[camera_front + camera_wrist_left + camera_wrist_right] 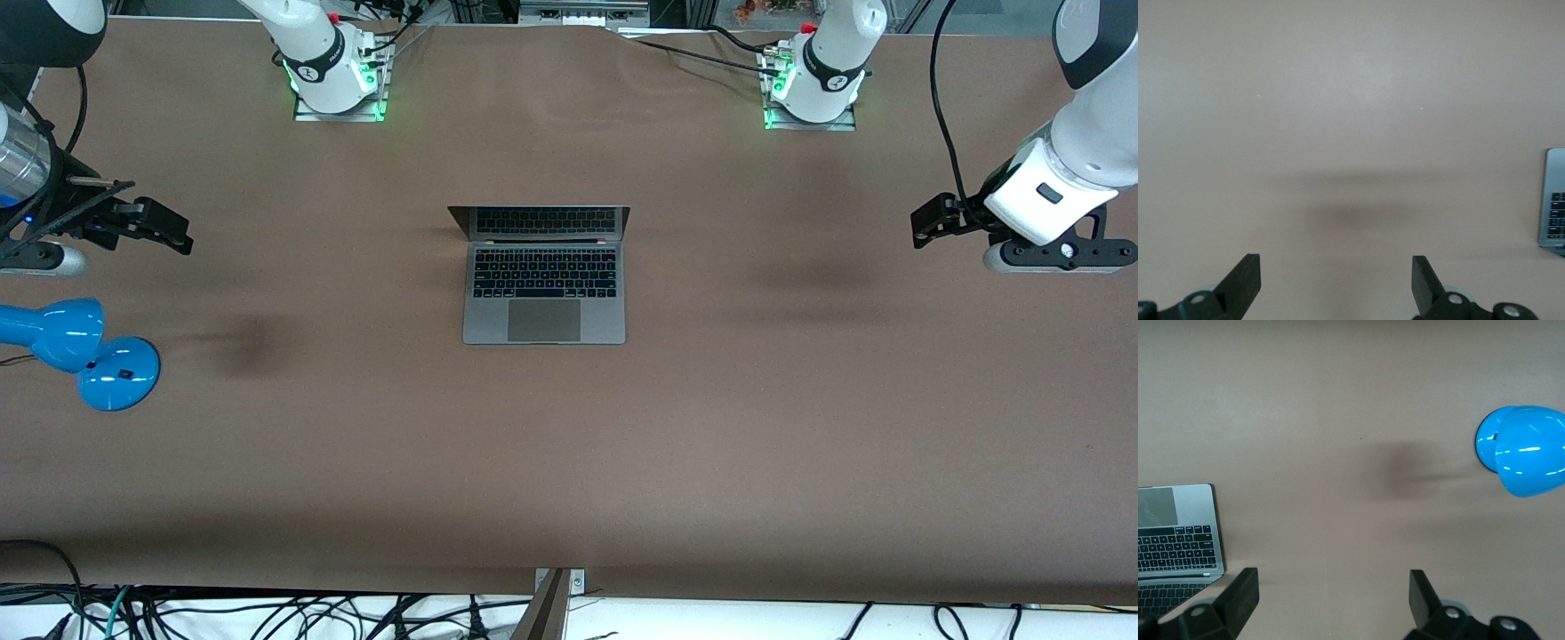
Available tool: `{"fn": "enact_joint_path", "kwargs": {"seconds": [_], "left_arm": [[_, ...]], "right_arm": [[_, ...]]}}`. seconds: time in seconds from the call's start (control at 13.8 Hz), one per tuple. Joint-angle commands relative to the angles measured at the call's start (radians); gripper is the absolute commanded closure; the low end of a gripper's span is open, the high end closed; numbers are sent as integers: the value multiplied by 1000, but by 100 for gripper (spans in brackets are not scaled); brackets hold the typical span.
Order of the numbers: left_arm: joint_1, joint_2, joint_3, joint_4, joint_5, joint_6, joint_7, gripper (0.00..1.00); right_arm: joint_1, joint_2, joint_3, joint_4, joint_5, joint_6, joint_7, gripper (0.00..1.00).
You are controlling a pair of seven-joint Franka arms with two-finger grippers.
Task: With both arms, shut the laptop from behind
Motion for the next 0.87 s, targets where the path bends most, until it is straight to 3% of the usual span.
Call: {"fn": "enact_joint_path", "kwargs": {"seconds": [0.0, 0.51, 0.8], "left_arm": [[6, 1, 1, 15, -43, 2, 17, 0], [6, 10, 1, 17, -46, 4, 20, 0], [4, -3, -2, 9, -132, -19, 20, 0]], "right_arm": [[-2, 11, 4, 23, 11, 20, -4, 0], [-5, 13, 4, 25, 11, 24, -2, 0], [-5, 13, 4, 25, 12, 24, -16, 0]]}}
